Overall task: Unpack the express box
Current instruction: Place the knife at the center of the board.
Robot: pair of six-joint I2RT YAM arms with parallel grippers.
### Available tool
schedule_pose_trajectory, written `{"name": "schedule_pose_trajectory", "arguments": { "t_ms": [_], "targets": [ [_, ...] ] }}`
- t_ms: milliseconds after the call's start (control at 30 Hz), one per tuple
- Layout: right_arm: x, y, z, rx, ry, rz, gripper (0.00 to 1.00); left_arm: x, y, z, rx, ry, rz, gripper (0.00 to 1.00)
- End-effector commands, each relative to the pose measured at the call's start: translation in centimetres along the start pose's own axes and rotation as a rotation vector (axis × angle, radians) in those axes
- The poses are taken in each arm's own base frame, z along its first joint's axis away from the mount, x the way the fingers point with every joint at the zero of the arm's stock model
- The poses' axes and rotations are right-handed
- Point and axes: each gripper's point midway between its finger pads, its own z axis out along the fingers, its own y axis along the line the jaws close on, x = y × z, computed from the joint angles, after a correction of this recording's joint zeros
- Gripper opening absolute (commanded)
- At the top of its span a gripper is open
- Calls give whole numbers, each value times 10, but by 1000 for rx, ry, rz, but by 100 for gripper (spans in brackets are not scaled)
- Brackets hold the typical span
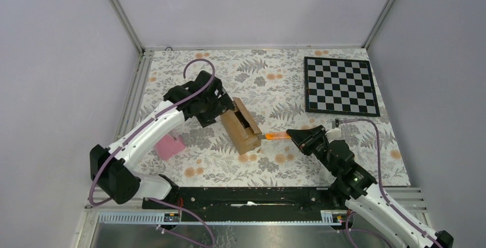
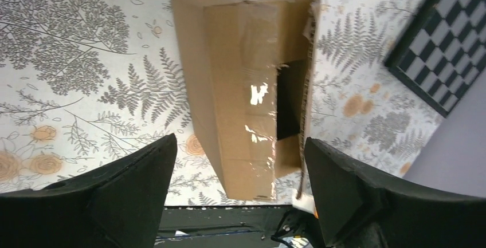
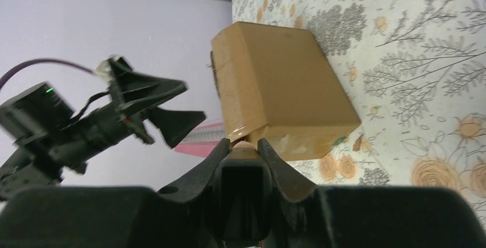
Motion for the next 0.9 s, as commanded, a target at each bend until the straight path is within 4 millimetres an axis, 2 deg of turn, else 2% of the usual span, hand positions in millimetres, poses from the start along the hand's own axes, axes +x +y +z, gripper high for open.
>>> {"name": "schedule_pose_trajectory", "arguments": {
  "t_ms": [0, 133, 233, 300, 400, 567, 633, 700, 800, 867],
  "targets": [
    [-4, 43, -17, -70, 34, -52, 0, -8, 8, 13, -55, -9, 28, 88],
    [-6, 50, -36, -7, 70, -150, 0, -11, 1, 21, -35, 11, 58, 88],
    [-23, 46, -51, 111, 41, -299, 0, -11, -5, 26, -31, 28, 83, 88],
    [-34, 41, -54, 194, 29, -416, 0, -10, -6, 29, -34, 39, 95, 87],
    [-39, 35, -43, 301, 59, -552, 0, -10, -10, 33, -26, 49, 105, 86],
    [-40, 12, -9, 478, 137, -738, 0, -10, -17, 34, -14, 64, 117, 86],
    [-38, 14, 5, 501, 179, -788, 4, -7, -15, 37, -21, 75, 118, 85],
    [-35, 26, 16, 487, 216, -822, 7, -5, -12, 39, -32, 84, 121, 84],
    [-28, 33, 24, 473, 277, -866, 11, -3, -10, 42, -37, 94, 128, 84],
    [-25, 31, 25, 479, 326, -889, 19, -1, -9, 44, -37, 104, 139, 84]
  ]
}}
